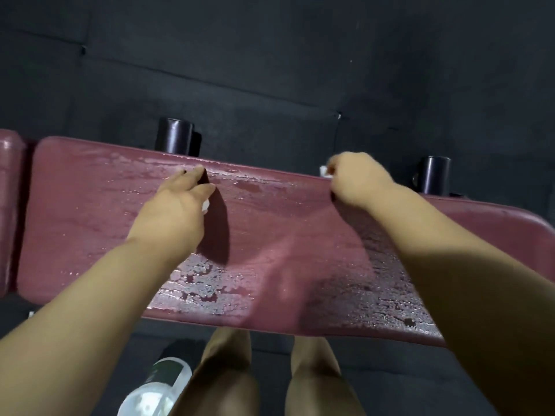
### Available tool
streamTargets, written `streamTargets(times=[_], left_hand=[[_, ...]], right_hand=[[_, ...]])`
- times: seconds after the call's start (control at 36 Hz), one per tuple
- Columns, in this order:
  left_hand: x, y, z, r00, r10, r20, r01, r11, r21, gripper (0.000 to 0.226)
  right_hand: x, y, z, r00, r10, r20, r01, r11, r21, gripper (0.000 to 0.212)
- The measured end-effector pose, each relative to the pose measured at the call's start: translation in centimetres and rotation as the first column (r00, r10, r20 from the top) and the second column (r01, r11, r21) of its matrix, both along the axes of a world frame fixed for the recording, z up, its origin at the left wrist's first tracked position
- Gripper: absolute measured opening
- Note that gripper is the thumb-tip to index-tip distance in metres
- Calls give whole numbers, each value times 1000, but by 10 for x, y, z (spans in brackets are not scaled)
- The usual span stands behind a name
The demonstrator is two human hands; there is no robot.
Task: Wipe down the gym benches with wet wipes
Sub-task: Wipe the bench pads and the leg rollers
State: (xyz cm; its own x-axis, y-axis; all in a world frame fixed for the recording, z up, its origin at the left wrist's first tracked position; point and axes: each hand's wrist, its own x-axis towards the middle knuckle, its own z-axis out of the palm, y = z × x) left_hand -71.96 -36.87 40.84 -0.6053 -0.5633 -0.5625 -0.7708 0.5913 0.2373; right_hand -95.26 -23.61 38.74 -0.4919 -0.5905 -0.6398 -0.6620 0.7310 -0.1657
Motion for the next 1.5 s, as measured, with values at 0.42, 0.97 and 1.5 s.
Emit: streamTargets(times=[0.42, 0.97, 1.5], left_hand=[[26, -31, -1, 993, -108, -52, 115, 983, 142, 68], [45, -39, 2, 969, 198, -146, -194, 980, 44, 52], [91, -91, 7, 964, 258, -57, -254, 964, 77, 47]], right_hand=[[89, -112, 2, 985, 54, 161, -28, 987, -158, 39], [105, -142, -6, 948, 204, 245, -137, 955, -265, 21], [128, -179, -13, 962, 132, 238, -98, 984, -149, 23]])
